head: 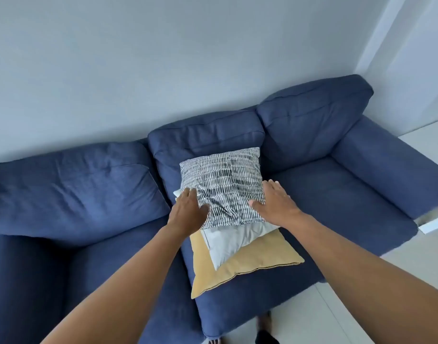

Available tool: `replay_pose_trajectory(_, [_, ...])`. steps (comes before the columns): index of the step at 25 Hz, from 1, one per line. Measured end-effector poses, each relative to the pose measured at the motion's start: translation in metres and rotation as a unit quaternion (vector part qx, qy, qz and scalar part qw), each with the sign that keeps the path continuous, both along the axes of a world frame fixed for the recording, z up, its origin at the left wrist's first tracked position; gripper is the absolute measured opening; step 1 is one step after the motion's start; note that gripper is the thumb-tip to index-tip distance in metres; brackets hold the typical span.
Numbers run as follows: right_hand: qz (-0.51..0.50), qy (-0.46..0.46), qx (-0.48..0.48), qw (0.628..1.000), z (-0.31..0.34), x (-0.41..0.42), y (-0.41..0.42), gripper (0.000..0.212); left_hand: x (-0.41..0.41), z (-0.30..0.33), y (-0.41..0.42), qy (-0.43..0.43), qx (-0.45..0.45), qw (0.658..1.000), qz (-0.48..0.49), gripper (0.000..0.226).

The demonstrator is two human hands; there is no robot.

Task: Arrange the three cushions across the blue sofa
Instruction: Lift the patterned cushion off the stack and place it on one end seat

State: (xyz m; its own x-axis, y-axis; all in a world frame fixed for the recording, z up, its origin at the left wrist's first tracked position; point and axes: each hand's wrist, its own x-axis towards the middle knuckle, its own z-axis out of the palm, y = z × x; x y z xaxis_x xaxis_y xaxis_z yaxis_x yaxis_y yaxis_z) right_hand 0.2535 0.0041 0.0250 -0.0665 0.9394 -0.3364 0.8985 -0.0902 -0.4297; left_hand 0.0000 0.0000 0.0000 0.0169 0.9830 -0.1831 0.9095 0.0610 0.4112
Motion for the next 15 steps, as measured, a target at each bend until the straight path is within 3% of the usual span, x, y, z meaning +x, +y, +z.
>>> replay_pose_trajectory(3, [0.011, 0.008, -0.016, 1.000, -0.025, 0.005, 0.036, 0.071, 0.003, -0.020, 0.020, -0.014, -0.009, 0.998, 0.068, 0.049])
replay_pose_trajectory(8, [0.011, 0.040, -0.051, 0.998, -0.067, 0.015, 0.081, 0.093, 0.005, -0.048, 0.053, -0.040, -0.071, 0.982, 0.170, 0.066])
replay_pose_trajectory(11, [-0.024, 0.069, -0.061, 0.995, -0.090, 0.021, 0.109, 0.099, 0.001, -0.068, 0.077, -0.089, -0.059, 0.958, 0.267, 0.062])
replay_pose_trajectory(15, [-0.117, 0.189, -0.150, 0.963, -0.112, 0.021, 0.131, 0.116, 0.000, -0.085, 0.088, -0.193, -0.124, 0.897, 0.377, 0.079])
